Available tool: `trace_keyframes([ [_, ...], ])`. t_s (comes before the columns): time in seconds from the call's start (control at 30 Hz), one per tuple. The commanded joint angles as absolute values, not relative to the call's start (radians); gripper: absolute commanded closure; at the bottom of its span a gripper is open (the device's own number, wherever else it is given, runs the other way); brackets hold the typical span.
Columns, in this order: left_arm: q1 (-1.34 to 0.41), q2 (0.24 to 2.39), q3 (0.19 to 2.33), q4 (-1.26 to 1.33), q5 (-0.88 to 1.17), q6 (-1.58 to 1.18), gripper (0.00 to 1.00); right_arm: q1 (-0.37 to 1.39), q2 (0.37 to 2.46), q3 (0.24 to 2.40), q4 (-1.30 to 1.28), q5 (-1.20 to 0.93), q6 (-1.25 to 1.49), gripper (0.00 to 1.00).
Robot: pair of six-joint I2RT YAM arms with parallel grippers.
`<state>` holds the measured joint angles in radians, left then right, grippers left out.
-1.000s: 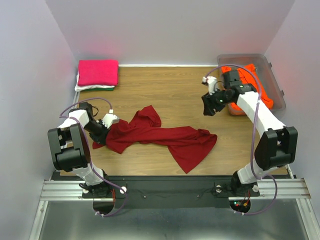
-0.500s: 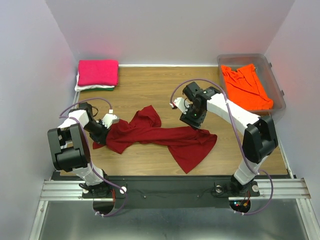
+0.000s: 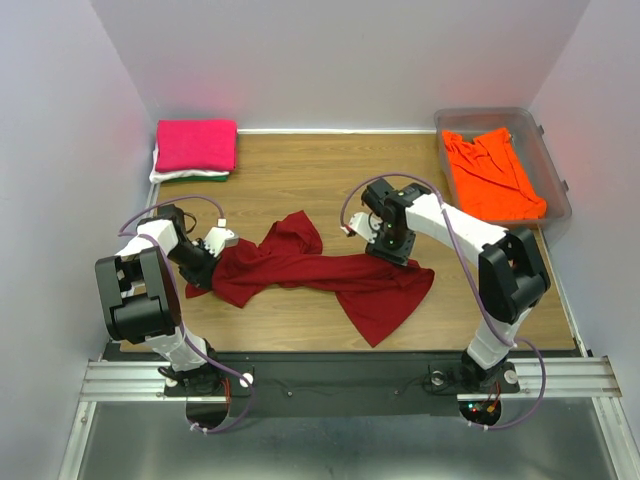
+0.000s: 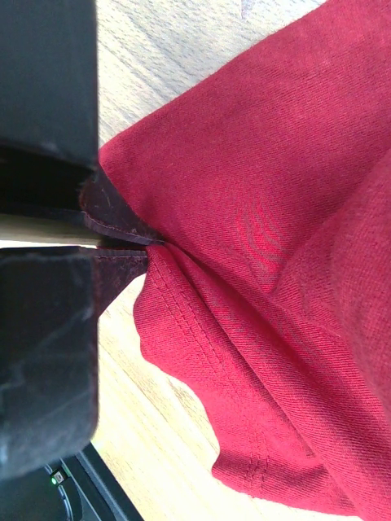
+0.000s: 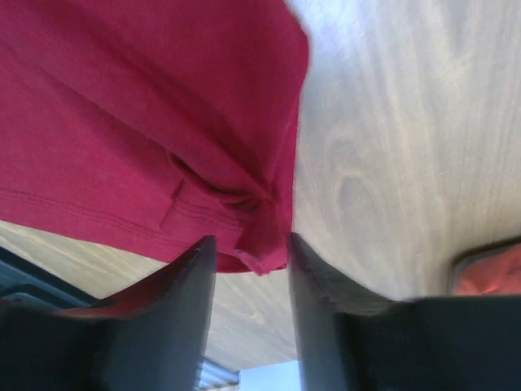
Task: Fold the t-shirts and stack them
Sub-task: Flatten the tshirt out
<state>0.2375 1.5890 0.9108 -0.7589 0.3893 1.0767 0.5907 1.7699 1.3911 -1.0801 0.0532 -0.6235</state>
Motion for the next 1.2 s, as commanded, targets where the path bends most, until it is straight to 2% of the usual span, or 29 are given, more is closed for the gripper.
trace_keyframes([
  [0.0,0.241,1.595,0.91,-0.784,0.408,1.088,1.0,0.595,1.753,1.333,-1.069,0.098,-0.653,0.64],
  [0.07,0.242,1.589,0.926,-0.801,0.416,1.086,1.0,0.594,1.738,1.318,-1.054,0.115,-0.652,0.79],
  [0.1,0.25,1.583,0.934,-0.811,0.435,1.086,1.0,0.589,1.73,1.318,-1.046,0.118,-0.646,0.97],
  [0.13,0.255,1.572,0.96,-0.836,0.449,1.088,1.0,0.571,1.709,1.325,-1.042,0.123,-0.64,0.99],
  [0.47,0.288,1.451,1.267,-1.009,0.643,1.026,1.0,0.272,1.537,1.485,-0.945,0.005,-0.595,0.99],
  [0.7,0.296,1.324,1.442,-1.008,0.686,0.844,1.0,0.221,1.396,1.512,-0.842,0.009,-0.534,1.0],
  [0.9,0.328,1.137,1.569,-0.974,0.643,0.62,1.0,0.207,1.197,1.529,-0.772,0.09,-0.473,0.99],
  [1.0,0.328,1.063,1.64,-0.891,0.559,0.519,1.0,0.207,1.135,1.568,-0.73,0.149,-0.457,0.99],
  [1.17,0.328,1.075,1.828,-0.787,0.506,0.407,1.0,0.207,1.146,1.644,-0.638,0.219,-0.498,0.99],
])
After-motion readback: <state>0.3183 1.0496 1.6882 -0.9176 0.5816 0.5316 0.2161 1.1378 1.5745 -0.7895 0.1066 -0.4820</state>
